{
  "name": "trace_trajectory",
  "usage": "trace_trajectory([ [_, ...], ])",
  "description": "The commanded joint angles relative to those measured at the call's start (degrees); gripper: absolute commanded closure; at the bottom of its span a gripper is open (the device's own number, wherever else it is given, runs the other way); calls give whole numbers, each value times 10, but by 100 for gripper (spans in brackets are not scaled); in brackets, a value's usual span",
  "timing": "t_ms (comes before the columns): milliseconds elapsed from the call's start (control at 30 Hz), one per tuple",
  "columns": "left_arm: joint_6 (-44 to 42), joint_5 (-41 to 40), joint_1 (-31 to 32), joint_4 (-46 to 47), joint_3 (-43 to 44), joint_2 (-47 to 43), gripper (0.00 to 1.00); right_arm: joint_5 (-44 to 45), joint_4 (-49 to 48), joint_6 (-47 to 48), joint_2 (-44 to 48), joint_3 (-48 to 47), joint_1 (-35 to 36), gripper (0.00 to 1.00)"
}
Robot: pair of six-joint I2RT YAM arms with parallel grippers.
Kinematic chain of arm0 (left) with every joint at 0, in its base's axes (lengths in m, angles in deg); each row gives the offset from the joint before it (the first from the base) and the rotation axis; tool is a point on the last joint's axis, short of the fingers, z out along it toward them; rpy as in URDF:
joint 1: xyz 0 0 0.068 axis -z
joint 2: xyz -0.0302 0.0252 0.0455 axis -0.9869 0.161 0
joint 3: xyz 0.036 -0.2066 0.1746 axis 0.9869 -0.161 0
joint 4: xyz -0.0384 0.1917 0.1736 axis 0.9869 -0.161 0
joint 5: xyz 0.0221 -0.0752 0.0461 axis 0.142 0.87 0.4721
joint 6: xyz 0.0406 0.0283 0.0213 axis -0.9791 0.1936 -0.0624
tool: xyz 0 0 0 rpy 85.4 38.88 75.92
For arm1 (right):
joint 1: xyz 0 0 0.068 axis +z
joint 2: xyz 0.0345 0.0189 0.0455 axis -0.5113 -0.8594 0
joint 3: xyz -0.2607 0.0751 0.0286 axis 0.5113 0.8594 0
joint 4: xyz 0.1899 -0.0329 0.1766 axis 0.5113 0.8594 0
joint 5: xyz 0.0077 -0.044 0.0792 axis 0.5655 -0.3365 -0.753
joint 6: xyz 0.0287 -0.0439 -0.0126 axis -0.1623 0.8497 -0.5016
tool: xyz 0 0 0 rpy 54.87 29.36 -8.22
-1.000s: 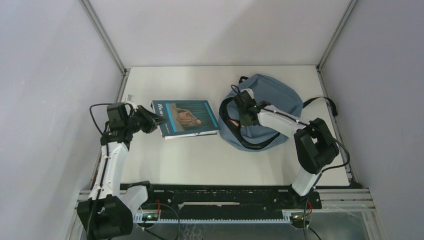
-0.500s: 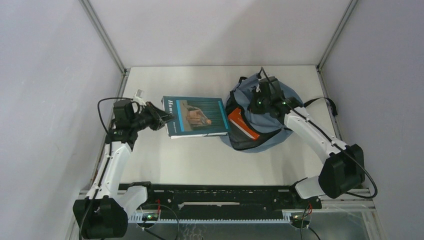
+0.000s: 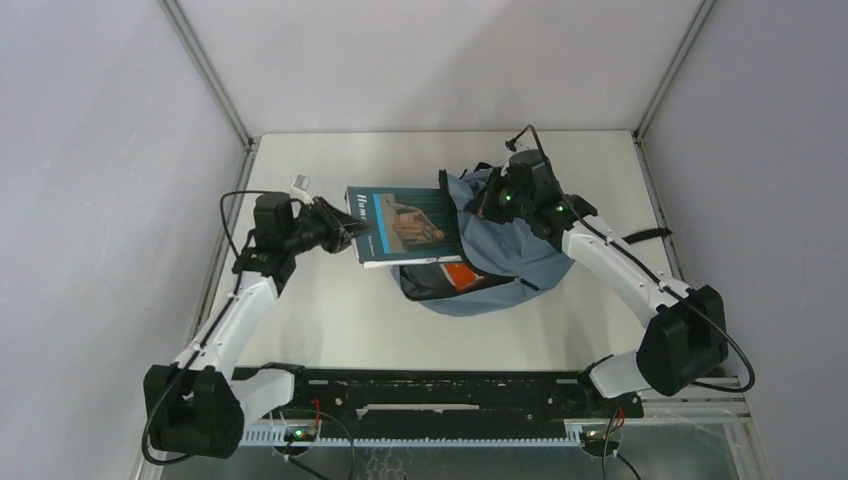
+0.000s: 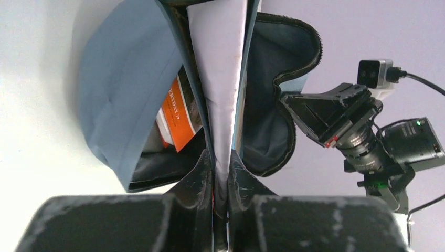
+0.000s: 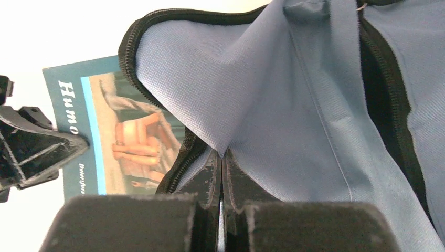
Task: Pack the student bag
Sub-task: Place the book in the student bag.
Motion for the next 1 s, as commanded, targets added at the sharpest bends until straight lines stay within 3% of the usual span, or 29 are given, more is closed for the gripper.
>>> trace_trajectory([
  [0,67,-41,26,92,-20,1,100,-7,-100,-68,-3,-30,13,100],
  [200,69,-45,54,131,-14,81,100,-15,-125,-88,-27,-30,13,100],
  [433,68,-36,156,183,43,201,100,-18,-133,-87,-37,-30,14,100],
  [700,71,-107,220,254,97,304,100,-40,-128,-82,-47,-30,12,100],
  [867,61,-148,256,253,144,370,99,-41,-125,-83,-49,-30,13,100],
  [900,56,-140,260,252,155,382,85,-39,-122,-81,-48,-30,13,100],
  [933,49,-128,263,250,163,393,63,-39,-120,-80,-47,-30,13,100],
  [967,39,-115,265,241,172,400,53,-39,-118,-80,-47,-30,12,100],
])
